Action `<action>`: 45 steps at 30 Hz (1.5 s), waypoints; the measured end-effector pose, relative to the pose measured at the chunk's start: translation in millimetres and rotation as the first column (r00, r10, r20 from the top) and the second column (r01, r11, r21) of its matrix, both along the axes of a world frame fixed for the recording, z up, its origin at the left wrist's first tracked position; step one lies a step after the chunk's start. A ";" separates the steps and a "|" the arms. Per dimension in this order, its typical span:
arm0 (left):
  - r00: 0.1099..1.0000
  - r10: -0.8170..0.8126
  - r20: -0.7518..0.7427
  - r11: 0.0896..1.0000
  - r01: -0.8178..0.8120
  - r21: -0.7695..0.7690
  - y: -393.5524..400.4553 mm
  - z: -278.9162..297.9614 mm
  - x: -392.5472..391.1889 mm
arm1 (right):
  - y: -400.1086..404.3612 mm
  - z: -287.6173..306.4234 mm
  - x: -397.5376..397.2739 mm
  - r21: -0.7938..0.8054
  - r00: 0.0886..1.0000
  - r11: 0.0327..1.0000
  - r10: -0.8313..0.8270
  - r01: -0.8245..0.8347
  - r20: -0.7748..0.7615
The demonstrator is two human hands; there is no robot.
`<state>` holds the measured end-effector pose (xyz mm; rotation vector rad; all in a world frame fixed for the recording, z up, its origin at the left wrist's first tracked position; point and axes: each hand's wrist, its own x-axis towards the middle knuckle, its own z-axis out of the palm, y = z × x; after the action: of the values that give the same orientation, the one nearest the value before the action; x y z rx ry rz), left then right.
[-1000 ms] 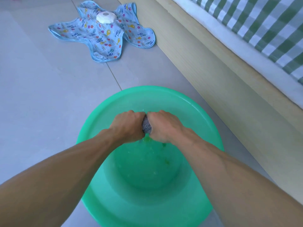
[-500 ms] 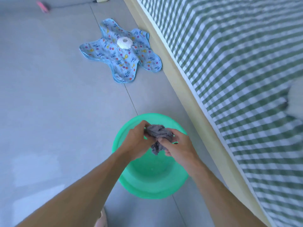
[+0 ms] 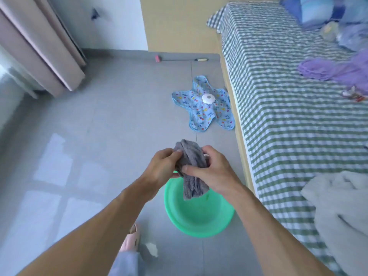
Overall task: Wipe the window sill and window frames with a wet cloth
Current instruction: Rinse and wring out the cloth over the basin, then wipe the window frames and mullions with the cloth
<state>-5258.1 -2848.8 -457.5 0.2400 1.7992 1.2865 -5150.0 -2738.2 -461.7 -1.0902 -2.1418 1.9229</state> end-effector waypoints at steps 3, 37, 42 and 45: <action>0.974 0.192 -0.121 0.981 -0.195 -0.013 -54.5 45.7 7.0 | -32.5 58.7 -12.3 -0.123 0.991 0.986 0.106 -0.114 -0.076; -0.146 0.944 -0.296 -0.118 -0.987 0.113 -960.4 367.5 375.0 | -931.3 345.4 104.1 0.594 0.094 0.101 0.995 -0.798 -0.043; -0.263 0.937 -0.229 -0.210 -0.950 0.230 -1046.1 393.4 386.2 | -1041.9 390.1 95.3 0.347 0.007 0.079 0.979 -0.935 -0.205; -0.429 0.855 -0.292 -0.362 -0.896 0.256 -1100.3 407.1 385.0 | -1108.5 411.3 90.7 0.274 -0.090 -0.029 0.972 -0.961 -0.215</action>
<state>-4873.1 -3949.1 -50.4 -1.8936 2.3223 2.3410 -5059.4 -3846.7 -50.4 1.4546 -2.8533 1.9449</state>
